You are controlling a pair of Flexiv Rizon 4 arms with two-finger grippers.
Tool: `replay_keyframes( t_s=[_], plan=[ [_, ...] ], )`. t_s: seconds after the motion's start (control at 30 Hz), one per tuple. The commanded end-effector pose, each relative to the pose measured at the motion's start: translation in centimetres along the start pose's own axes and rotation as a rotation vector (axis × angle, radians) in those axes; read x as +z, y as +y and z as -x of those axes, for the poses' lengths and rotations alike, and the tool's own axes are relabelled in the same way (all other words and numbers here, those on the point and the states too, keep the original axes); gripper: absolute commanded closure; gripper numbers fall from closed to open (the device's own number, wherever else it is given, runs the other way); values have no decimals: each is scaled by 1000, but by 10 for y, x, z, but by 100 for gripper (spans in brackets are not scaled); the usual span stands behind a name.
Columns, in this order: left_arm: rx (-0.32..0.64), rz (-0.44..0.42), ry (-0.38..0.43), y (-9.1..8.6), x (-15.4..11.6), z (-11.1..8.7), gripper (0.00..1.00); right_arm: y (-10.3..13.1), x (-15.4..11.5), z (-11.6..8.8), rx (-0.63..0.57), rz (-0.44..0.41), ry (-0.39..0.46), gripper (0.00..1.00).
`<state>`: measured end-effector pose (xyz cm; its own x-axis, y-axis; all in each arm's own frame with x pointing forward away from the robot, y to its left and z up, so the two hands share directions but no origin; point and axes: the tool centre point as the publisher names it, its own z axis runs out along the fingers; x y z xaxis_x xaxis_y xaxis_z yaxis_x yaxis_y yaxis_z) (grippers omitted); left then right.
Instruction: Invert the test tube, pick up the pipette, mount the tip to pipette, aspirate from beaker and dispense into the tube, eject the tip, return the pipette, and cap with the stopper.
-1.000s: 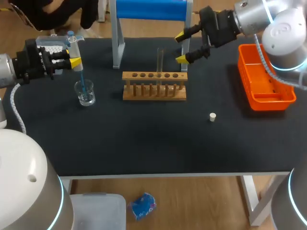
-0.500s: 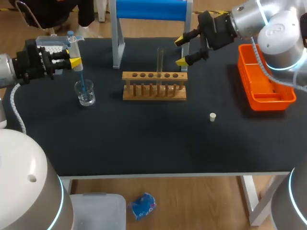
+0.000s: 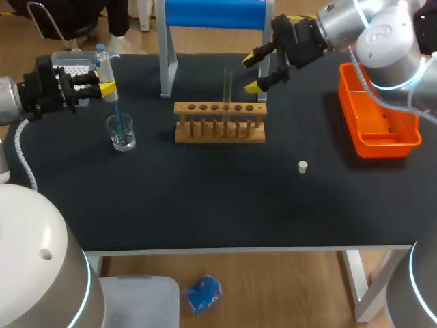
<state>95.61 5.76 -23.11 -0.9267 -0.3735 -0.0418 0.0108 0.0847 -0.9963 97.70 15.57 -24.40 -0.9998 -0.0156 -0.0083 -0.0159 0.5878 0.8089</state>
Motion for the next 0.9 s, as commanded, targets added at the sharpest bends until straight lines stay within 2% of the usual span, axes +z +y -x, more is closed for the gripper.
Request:
replay_keyframes(
  t_s=[0.03, 0.4, 0.9],
  plan=[
    [-1, 3, -1, -1, 0, -1, 100, -2, 4, 4, 2, -3, 13, 0],
    [-1, 3, -1, -1, 0, -1, 100, -11, 14, 6, 16, -38, 47, 0],
    [-1, 3, -1, -1, 0, -1, 100, -15, 16, 7, 31, -39, 52, 0]
  ],
)
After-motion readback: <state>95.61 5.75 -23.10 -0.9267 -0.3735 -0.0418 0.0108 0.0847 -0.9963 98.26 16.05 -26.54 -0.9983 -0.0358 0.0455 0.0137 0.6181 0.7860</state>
